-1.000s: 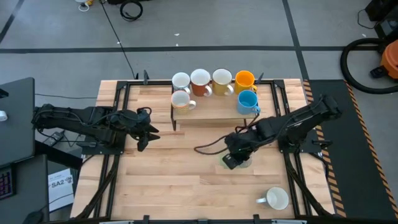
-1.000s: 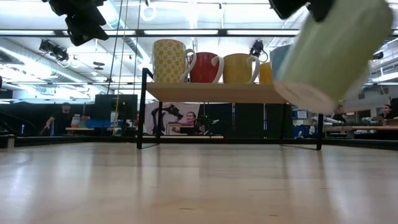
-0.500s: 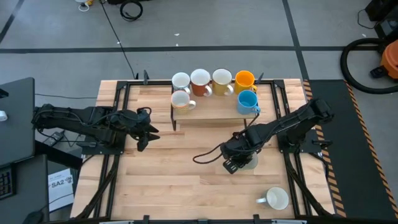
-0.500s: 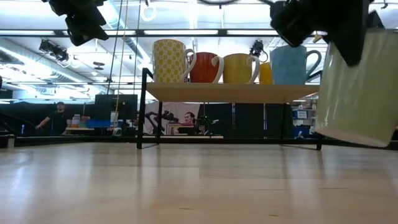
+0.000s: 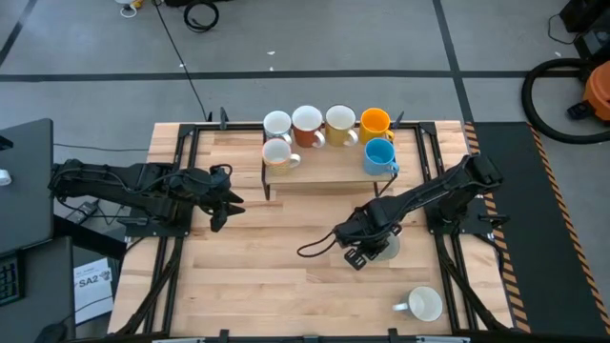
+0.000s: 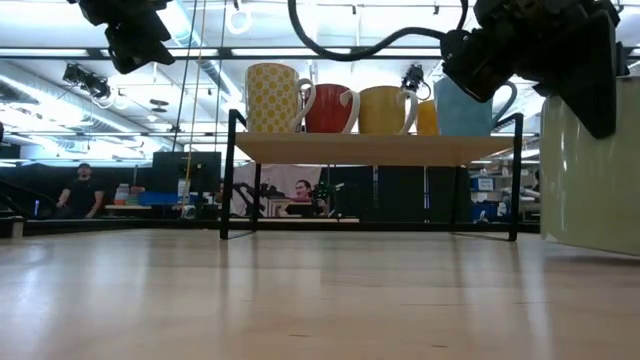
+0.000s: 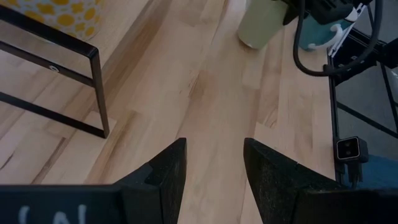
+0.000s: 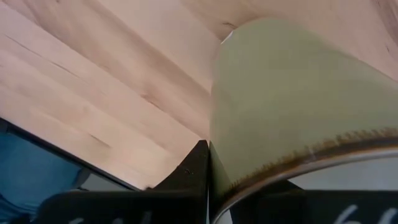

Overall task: Place coffee mugs
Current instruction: Put the green mug on the shelf

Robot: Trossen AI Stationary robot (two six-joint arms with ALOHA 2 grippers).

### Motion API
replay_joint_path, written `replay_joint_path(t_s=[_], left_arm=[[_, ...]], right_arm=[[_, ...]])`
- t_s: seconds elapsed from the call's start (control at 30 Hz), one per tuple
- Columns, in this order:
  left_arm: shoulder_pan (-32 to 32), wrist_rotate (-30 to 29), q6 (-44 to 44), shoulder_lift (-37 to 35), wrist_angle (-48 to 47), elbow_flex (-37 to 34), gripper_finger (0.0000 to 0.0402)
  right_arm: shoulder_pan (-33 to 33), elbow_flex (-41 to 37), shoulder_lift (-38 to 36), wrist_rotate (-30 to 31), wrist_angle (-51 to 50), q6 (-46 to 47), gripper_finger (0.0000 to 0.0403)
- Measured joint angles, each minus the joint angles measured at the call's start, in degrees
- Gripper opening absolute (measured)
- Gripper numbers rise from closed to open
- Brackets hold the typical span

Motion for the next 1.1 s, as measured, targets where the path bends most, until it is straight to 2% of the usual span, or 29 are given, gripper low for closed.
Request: replay_joint_path(t_s=[0.63, 1.1], left_arm=[[0.00, 0.02, -0.02, 0.00, 0.02, 0.00, 0.0167], [0.00, 0.02, -0.01, 0.00, 0.02, 0.00, 0.0167]], right_arm=[[0.02, 0.00, 0.02, 2.14, 1.09, -0.46, 0.0070], [0.07, 0.00, 0.02, 3.66, 1.67, 0.01, 0.0145]])
